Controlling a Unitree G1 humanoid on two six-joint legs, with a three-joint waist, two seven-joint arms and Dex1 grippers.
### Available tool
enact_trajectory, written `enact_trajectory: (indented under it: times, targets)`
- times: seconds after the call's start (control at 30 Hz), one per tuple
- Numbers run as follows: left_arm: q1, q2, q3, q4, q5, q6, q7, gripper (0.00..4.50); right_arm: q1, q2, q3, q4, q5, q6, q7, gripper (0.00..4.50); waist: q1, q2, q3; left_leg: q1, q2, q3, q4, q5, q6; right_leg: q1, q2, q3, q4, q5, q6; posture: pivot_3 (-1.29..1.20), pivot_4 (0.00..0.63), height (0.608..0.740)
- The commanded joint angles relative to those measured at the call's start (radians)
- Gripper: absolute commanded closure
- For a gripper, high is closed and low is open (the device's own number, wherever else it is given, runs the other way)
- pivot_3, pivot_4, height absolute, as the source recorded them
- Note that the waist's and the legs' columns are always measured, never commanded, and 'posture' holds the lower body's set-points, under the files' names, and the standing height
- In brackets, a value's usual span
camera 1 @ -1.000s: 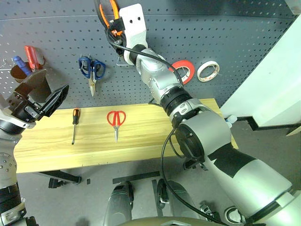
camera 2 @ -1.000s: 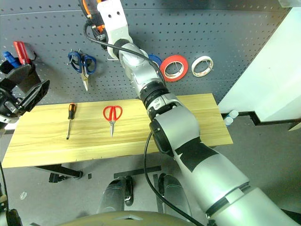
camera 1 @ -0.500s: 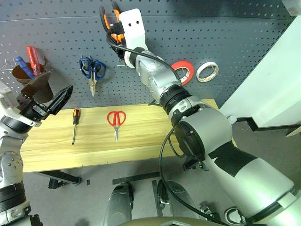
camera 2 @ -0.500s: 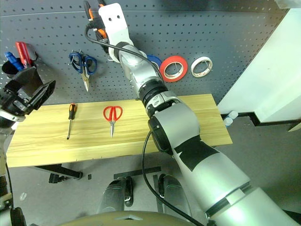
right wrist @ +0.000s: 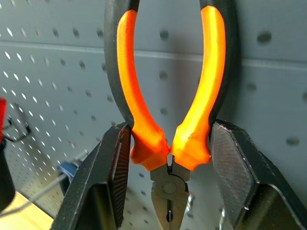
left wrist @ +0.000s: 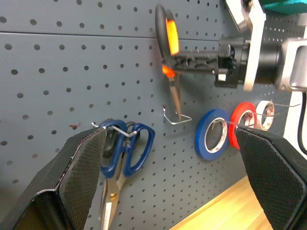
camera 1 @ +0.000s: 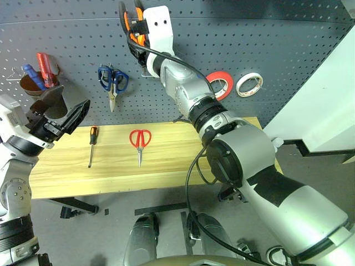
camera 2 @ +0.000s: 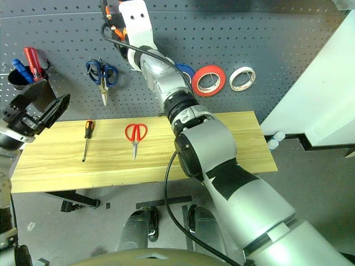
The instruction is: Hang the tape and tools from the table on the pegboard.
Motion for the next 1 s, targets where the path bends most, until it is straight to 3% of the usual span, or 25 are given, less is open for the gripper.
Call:
enact_trajectory:
  times: [0.03,0.23,0.53,1.0]
  targets:
    - [-0.003,0.012,0.017,-0.043,-0.016,0.005,0.009,0.0,-0.063,0.021,-0.009,-0.037,0.0,-0.044,-0.013,2.34,0.0,0.002,0.002,0.0,0.0,0.0,0.0,0.0,0.0,0.0,0.0,0.0,0.0,0.0,0.0,0.19,0.228,0.74]
    - [-0.001,-0.002,0.0,-0.06,-0.014,0.013,0.016,0.0,-0.048,0.022,0.002,-0.033,-0.017,-0.051,-0.033,2.34,0.007,0.006,0.02,0.001,0.0,-0.002,-0.001,0.0,0.0,0.0,0.0,0.001,-0.001,0.0,0.0,0.19,0.265,0.74]
    - [0.001,-0.021,-0.024,-0.07,0.004,0.008,0.023,0.0,0.025,0.022,0.092,-0.003,-0.129,0.0,-0.123,2.34,0.025,0.013,0.04,0.001,0.002,-0.002,-0.003,-0.001,-0.001,-0.001,0.001,0.003,-0.002,-0.001,-0.002,0.19,0.272,0.74]
    - [-0.026,-0.012,-0.036,-0.019,0.006,0.0,-0.007,0.0,-0.022,-0.019,-0.024,-0.058,0.009,0.058,-0.029,2.34,0.025,0.014,0.041,-0.003,0.003,-0.005,-0.004,-0.002,-0.002,0.0,0.001,-0.002,-0.011,-0.001,-0.001,0.15,0.246,0.74]
